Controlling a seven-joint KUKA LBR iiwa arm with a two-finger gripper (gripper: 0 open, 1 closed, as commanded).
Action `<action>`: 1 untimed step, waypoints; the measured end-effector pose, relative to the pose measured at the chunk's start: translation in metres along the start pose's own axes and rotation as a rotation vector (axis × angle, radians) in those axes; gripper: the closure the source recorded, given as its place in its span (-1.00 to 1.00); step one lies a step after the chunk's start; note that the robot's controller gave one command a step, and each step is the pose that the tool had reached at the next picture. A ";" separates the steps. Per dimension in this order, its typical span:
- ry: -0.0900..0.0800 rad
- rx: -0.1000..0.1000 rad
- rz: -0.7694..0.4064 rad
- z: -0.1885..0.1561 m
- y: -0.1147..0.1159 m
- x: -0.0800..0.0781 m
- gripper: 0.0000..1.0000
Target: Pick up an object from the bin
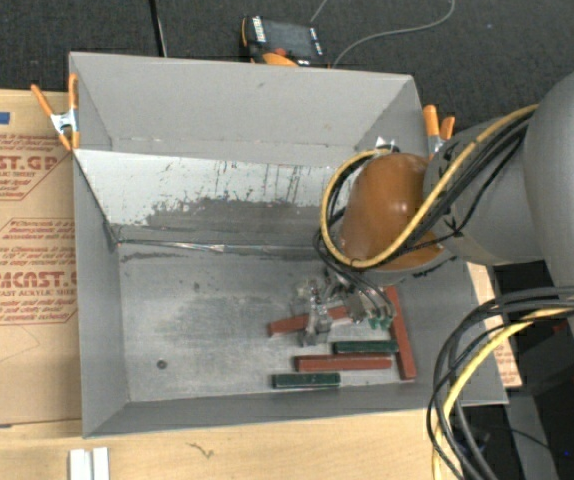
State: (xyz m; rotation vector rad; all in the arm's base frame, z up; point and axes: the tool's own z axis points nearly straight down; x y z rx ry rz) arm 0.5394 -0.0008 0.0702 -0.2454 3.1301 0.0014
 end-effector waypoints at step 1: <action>-0.007 0.002 0.065 -0.147 -0.012 0.010 1.00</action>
Offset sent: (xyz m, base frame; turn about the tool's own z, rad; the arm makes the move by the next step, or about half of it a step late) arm -0.0098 -0.0136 0.1428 0.0657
